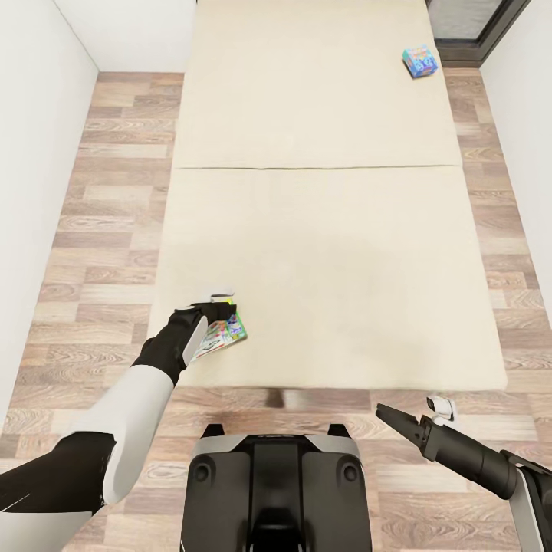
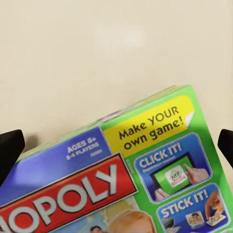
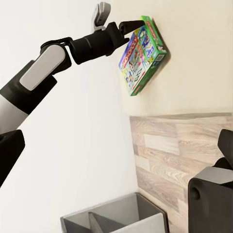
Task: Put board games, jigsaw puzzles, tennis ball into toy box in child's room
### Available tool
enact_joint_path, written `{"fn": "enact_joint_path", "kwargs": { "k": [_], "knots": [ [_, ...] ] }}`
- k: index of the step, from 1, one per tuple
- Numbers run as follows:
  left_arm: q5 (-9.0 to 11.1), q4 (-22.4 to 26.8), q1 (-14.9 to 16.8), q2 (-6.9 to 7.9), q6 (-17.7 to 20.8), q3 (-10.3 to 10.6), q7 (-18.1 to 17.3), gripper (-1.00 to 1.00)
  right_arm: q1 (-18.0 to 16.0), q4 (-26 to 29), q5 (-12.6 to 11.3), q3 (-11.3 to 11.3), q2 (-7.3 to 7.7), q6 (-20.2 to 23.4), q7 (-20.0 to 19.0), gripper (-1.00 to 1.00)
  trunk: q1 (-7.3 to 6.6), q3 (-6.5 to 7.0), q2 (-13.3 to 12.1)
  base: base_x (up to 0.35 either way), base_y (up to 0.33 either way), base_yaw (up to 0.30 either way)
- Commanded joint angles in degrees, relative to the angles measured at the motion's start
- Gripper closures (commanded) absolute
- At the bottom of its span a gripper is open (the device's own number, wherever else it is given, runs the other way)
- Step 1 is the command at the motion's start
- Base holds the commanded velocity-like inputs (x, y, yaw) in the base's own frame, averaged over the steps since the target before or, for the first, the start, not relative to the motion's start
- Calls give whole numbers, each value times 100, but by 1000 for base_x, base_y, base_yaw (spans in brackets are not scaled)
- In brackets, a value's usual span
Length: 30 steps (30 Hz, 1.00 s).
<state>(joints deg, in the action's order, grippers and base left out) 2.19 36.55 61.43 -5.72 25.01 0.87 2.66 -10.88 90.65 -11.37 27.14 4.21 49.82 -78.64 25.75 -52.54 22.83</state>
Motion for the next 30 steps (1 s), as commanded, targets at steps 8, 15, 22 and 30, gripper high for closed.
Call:
{"fn": "enact_joint_path", "kwargs": {
  "k": [8, 15, 22, 30],
  "knots": [
    [20, 8, 0, 0, 31, 9, 32, -100, -1, 0, -14, 2, 1, 46, -10, -100, 3, -6, 9, -75, 0, 0],
    [20, 8, 0, 0, 31, 8, 33, -100, -1, 0, -14, 2, 1, 46, -8, -100, 3, -6, 9, -46, 0, 0],
    [22, 10, 0, 0, 31, 4, 33, -100, -1, -3, -14, 2, 1, 46, -10, -100, 3, -6, 9, -95, 0, 0],
    [20, 10, 0, 0, 31, 1, 33, -100, -1, -3, -14, 2, 1, 46, -10, -100, 3, -6, 9, -15, 0, 0]
  ]
}}
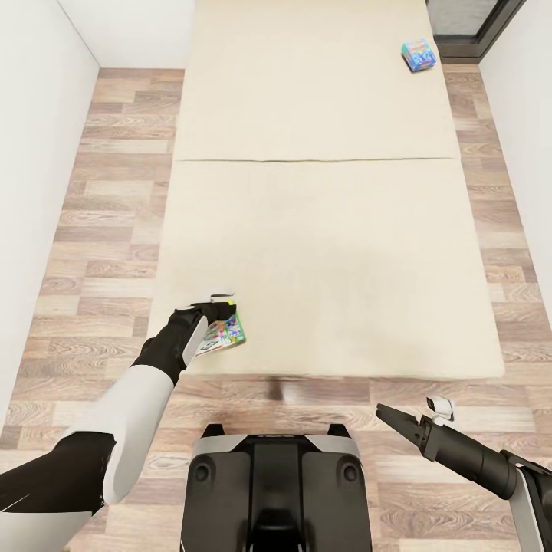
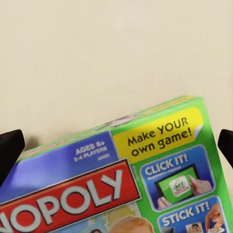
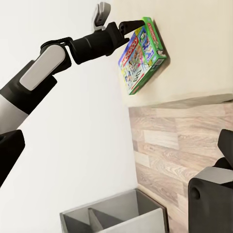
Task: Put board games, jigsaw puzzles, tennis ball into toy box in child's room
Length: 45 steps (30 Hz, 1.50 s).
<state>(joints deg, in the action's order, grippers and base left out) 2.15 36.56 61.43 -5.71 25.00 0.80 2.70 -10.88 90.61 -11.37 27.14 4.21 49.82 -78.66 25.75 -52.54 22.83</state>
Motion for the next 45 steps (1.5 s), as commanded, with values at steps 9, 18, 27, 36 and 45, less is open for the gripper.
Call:
{"fn": "enact_joint_path", "kwargs": {
  "k": [9, 18, 27, 36, 45],
  "knots": [
    [23, 9, 1, 0, 31, 8, 28, -100, -1, 1, -14, 2, 1, 44, -16, -100, 3, -6, 9, -71, 0, 0],
    [24, 9, 1, 0, 31, 8, 28, -100, -1, 1, -20, -6, 0, 50, 295, -100, 3, -6, 9, -11, 0, 0],
    [22, 8, 1, 0, 37, 1, 28, -100, -1, 1, -28, -7, -1, 54, 371, -100, 3, -6, 9, -98, 0, 0],
    [23, 9, 1, 15, 39, 0, 28, -100, -1, 1, -31, -7, -4, 53, 378, -100, 3, -6, 9, -53, 0, 0],
    [23, 9, 1, 9, 40, 4, 28, -100, -1, 1, -28, -7, -5, 51, 379, -100, 3, -6, 9, -67, 0, 0]
  ]
}}
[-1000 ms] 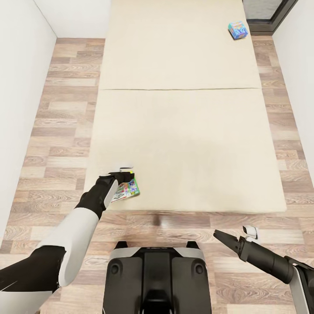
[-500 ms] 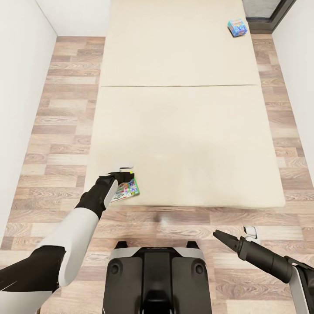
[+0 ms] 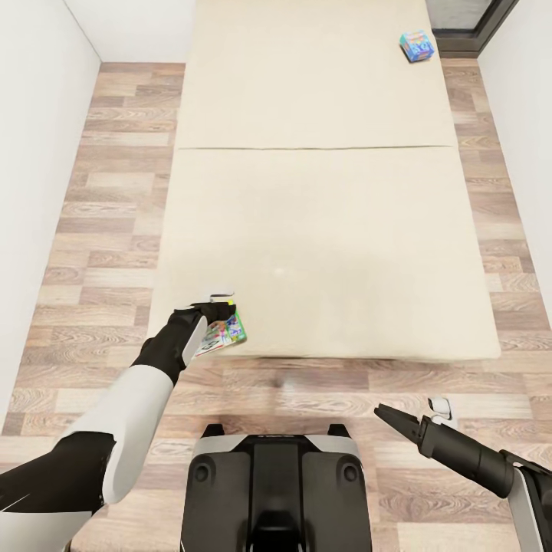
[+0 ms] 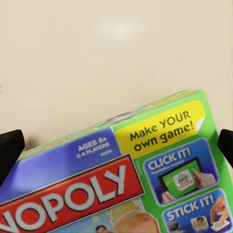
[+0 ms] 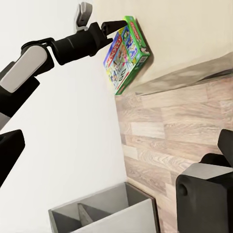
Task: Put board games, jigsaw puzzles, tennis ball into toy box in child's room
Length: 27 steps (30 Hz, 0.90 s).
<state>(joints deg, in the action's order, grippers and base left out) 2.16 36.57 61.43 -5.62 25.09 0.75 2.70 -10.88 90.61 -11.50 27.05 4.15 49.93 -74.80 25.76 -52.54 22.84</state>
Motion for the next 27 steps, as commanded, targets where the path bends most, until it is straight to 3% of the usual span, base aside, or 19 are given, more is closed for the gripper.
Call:
{"fn": "enact_joint_path", "kwargs": {
  "k": [1, 11, 27],
  "knots": [
    [22, 8, 0, 3, 31, 10, 29, -100, -1, 0, -17, 2, 2, 41, -8, -100, 3, -6, 8, -27, 0, 0],
    [21, 8, 0, 8, 31, 12, 29, -100, -1, 0, -19, 2, 1, 41, -1, -100, 3, -6, 8, -102, 0, 0],
    [21, 7, 0, 23, 22, 13, 29, -100, -1, 0, -19, 2, 4, 39, 1, -100, 3, -6, 8, -8, 0, 0]
  ]
}}
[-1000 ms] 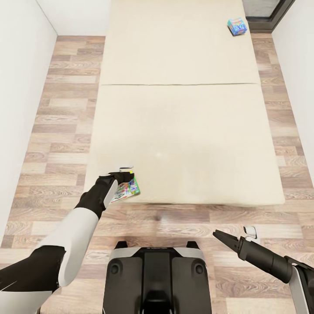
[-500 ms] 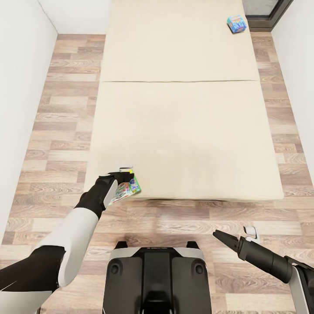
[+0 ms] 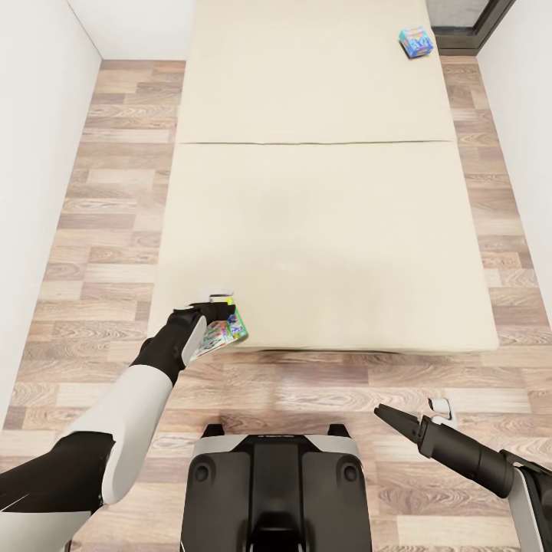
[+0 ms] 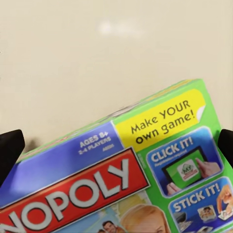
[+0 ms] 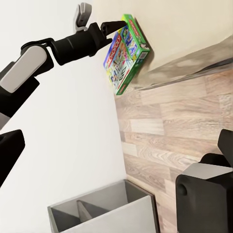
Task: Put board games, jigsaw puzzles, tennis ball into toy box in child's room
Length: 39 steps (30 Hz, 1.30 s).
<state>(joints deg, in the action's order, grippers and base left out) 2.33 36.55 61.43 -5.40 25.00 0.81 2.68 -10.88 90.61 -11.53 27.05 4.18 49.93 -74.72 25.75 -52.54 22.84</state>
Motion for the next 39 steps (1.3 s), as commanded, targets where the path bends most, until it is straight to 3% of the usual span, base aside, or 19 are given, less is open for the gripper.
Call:
{"fn": "enact_joint_path", "kwargs": {
  "k": [1, 31, 39],
  "knots": [
    [4, 9, 0, 1, 33, 7, 31, -100, -1, 1, -16, 2, 2, 40, -7, -100, 4, -6, 8, -7, 0, 0],
    [13, 139, 0, 39, 41, -30, 41, -100, -1, 1, -11, 2, 2, 36, -4, -100, 4, -6, 8, -26, 0, 0],
    [36, 557, 0, 200, 171, -90, 13, -100, -1, 1, -8, 2, 0, 35, 8, -100, 4, -6, 8, 0, 0, 0]
  ]
}}
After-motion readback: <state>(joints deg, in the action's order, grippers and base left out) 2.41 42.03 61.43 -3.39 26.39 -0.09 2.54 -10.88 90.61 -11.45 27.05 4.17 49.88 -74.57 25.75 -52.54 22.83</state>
